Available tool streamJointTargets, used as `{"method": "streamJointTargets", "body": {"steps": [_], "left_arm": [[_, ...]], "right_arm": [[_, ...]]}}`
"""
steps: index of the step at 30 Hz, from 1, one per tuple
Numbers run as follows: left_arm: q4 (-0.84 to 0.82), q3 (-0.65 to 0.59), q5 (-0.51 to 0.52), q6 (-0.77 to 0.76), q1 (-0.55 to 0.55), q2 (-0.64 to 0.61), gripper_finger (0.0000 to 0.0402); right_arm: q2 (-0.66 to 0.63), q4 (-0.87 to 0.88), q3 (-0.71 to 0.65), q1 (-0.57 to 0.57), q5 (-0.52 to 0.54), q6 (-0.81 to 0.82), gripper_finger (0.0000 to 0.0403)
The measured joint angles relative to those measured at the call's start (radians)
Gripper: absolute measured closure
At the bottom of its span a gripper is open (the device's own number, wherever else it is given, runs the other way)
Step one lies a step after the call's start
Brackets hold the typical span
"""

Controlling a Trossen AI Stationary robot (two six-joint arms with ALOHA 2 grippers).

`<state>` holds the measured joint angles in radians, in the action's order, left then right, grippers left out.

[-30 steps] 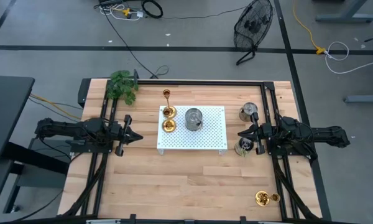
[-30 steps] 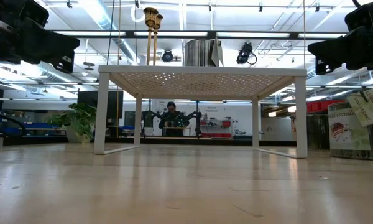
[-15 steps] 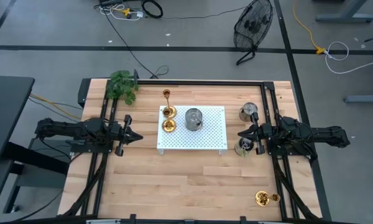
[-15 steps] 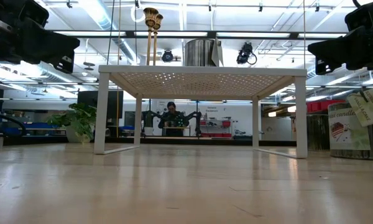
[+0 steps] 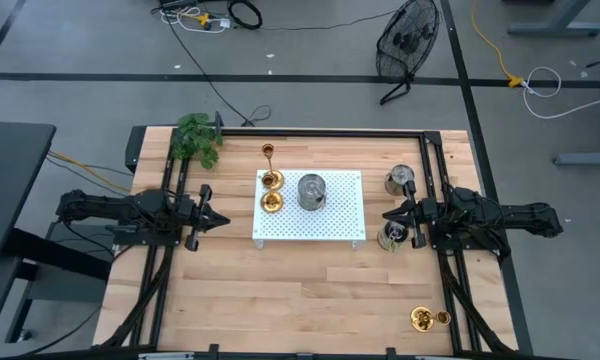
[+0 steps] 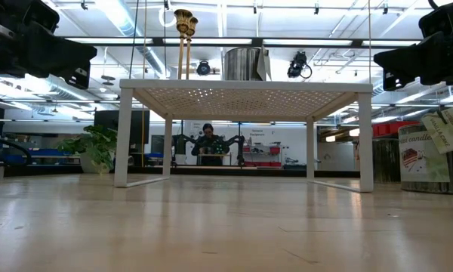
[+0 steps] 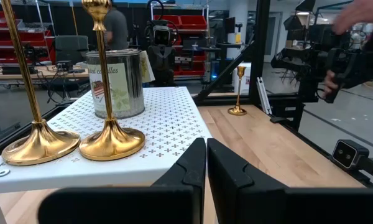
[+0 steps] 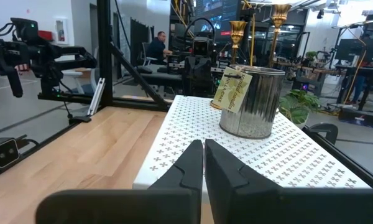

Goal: Pick & Place candle stick holders
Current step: Put the golden candle holder on the shelf

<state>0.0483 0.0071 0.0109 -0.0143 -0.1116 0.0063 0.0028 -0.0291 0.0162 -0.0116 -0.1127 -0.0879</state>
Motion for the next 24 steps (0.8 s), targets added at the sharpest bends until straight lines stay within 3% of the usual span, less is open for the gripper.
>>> {"method": "streamJointTargets", "body": {"steps": [9, 24], "left_arm": [[0.000, 0.000, 0.000, 0.000, 0.000, 0.000, 0.0383], [0.000, 0.000, 0.000, 0.000, 0.000, 0.000, 0.0383]], "right_arm": [[0.000, 0.000, 0.000, 0.000, 0.000, 0.001, 0.0382], [0.000, -0.008, 0.000, 0.000, -0.010, 0.183, 0.0382]]}}
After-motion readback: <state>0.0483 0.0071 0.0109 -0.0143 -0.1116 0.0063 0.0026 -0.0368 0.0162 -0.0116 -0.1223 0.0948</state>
